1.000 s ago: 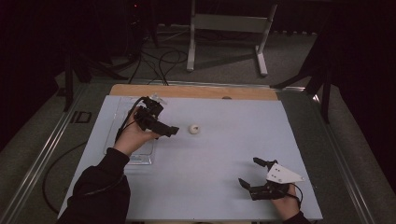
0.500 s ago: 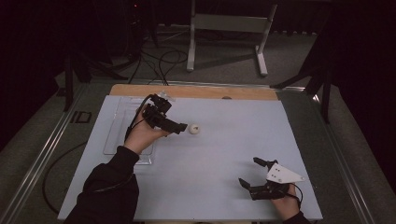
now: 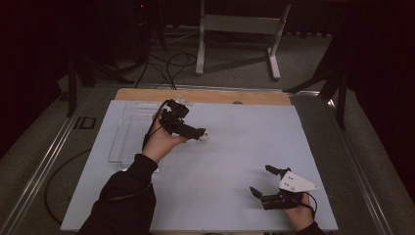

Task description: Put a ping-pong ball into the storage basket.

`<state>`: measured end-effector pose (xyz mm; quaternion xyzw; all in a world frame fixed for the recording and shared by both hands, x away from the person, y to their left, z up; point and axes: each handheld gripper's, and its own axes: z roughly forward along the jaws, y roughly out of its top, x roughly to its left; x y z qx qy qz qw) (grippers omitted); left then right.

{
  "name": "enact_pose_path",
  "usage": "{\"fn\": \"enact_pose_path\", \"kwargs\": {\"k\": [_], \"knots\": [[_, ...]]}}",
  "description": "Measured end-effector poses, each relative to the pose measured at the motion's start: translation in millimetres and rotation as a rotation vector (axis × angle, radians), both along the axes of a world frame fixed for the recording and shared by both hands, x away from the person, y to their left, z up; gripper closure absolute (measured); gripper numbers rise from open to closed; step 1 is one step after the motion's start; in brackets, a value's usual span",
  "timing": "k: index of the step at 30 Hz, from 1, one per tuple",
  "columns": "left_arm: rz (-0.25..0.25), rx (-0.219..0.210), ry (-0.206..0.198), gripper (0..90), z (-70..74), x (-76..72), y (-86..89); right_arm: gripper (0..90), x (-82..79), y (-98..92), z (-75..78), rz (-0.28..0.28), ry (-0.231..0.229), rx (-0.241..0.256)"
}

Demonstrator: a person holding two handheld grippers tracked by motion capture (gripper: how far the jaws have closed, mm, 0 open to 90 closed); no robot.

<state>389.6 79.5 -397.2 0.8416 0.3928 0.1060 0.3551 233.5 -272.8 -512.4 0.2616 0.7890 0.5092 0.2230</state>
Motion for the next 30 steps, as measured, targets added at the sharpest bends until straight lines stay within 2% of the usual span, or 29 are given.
{"fn": "enact_pose_path", "kwargs": {"k": [4,6,12,15,22,24,26,30], "knots": [[0.009,0.001,-0.011,0.7,-5.1,1.0,-9.0,8.6,-0.4,-0.2,0.5,-0.003,0.002,0.004],[0.011,-0.021,-0.005,0.7,-8.2,2.1,-13.4,8.6,-0.5,-0.1,0.4,-0.004,0.002,0.004],[0.048,-0.063,-0.031,0.9,-14.3,3.7,-19.7,8.6,-0.7,-0.7,0.8,-0.005,0.002,0.006],[0.060,-0.049,-0.043,1.5,-18.4,3.5,-25.4,8.6,-0.3,-0.8,0.6,-0.005,0.001,0.008],[0.139,-0.088,-0.106,1.5,-25.8,2.7,-29.5,8.6,-0.6,-0.9,0.8,-0.004,0.003,0.008],[0.162,-0.089,-0.129,1.5,-28.3,2.2,-30.9,8.6,-0.8,-0.6,0.8,-0.006,0.003,0.007],[0.160,-0.092,-0.130,1.7,-29.3,2.4,-31.4,8.6,-0.9,-0.6,0.9,-0.006,0.003,0.006],[0.171,-0.063,-0.140,1.7,-37.9,3.1,-40.4,8.6,-0.5,-0.8,0.5,-0.003,0.002,0.008]]}}
